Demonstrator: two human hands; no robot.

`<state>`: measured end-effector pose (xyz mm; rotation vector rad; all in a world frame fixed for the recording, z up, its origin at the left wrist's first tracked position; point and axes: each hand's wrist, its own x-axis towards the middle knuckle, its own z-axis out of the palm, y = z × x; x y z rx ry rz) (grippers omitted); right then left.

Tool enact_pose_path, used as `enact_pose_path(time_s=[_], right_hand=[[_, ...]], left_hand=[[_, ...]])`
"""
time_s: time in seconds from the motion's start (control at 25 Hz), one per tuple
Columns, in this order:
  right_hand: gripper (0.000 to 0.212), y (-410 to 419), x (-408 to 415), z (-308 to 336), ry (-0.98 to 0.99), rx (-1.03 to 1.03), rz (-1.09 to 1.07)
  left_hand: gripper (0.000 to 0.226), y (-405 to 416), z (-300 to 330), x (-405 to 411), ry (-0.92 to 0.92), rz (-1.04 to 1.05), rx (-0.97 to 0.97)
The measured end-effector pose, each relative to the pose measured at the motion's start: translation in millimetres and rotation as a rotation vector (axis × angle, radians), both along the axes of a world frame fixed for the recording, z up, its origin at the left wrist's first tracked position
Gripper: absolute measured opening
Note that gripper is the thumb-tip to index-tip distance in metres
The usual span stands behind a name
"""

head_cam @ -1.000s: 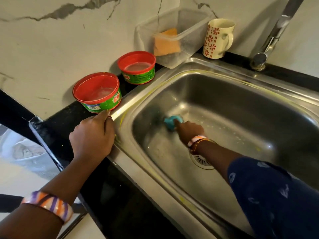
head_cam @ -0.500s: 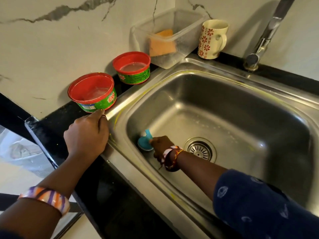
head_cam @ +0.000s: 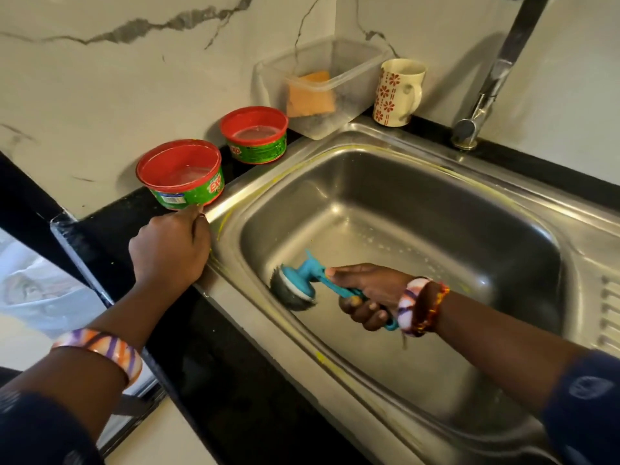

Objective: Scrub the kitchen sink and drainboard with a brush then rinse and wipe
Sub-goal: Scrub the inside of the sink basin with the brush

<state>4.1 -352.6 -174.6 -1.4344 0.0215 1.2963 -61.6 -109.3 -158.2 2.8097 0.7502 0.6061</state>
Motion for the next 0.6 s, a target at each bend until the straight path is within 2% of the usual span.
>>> enact_pose_path(time_s=[0.16,0.28,0.36,0.44,0.6], right_hand=[[0.018,18.6,7.6,0.1,-0.012,0.07,-0.038],[0.015,67.7,14.6,-5.3,-0.157,0.195,-0.201],[0.015,75.1,16.5,-14.0,-0.253,0.167,-0.248],[0.02,57.7,19.6,-32.7,-0.414,0.024,-0.177],[0.033,3.8,49.2,-70.7,-0.953,-0.522,0.189]], left_hand=[[0.03,1.7,0.4,-0.1,-0.008,-0.004,0.004],[0.029,2.8,0.3,1.2,-0.014,-0.003,0.009],[0.029,4.3,-0.2,1.7,-0.012,0.005,0.015],[0.03,4.7,0.1,1.1,-0.017,0.013,0.009],[0.031,4.5,0.1,1.4,-0.024,0.008,0.014]])
